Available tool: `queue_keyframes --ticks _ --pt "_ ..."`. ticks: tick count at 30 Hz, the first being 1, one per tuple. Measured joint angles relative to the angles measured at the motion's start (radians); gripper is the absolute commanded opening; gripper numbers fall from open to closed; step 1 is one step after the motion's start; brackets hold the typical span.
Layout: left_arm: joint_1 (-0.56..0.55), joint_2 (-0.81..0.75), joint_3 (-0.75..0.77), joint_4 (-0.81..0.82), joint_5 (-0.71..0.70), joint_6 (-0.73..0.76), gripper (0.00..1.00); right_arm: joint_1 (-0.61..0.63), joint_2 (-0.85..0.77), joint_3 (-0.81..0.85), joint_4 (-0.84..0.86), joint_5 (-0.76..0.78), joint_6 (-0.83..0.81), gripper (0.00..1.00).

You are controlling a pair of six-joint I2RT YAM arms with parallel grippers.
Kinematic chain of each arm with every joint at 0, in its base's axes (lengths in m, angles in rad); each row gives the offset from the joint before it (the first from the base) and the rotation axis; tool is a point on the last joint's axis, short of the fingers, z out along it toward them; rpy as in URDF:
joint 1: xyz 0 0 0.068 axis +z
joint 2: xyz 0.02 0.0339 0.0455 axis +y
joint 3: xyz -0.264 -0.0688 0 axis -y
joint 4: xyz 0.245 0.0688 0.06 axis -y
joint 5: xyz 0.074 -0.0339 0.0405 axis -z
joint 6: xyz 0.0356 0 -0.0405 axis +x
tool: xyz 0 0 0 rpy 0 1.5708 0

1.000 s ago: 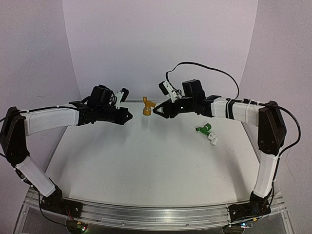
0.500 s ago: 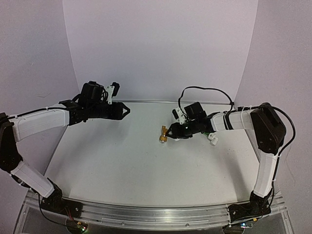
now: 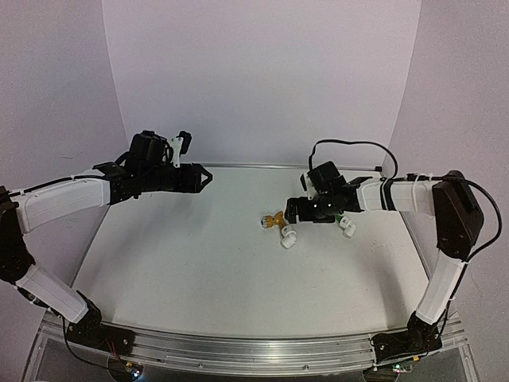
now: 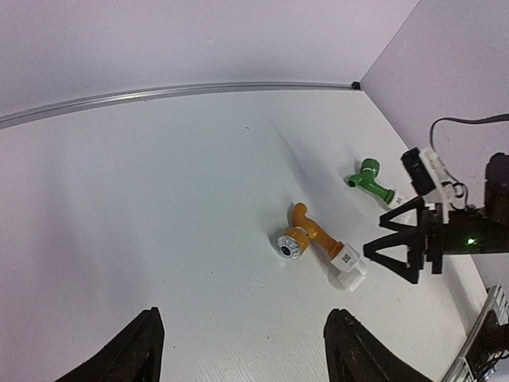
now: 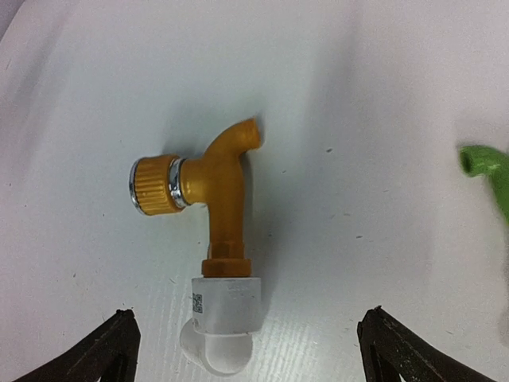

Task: Install the water faucets
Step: Reset both arms

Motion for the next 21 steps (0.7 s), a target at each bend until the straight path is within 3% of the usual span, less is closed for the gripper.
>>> queue_keyframes --ticks 5,14,18,21 --pt "0.0 -0.044 0.008 -0.008 -0.105 -0.008 0.74 0.0 -0.114 0.151 -0.152 0.16 -0.04 0.98" --pt "0.0 -0.214 0.008 -0.005 -0.353 -0.026 0.8 0.0 -0.422 0.168 -0.231 0.278 -0.191 0.98" --pt "0.0 -0.279 0.008 -0.003 -0.433 -0.017 0.95 0.0 -0.483 0.169 -0.235 0.315 -0.222 0.98" --pt "0.0 -0.304 0.008 0.004 -0.475 -0.004 0.99 0.0 -0.505 0.168 -0.233 0.335 -0.23 0.98"
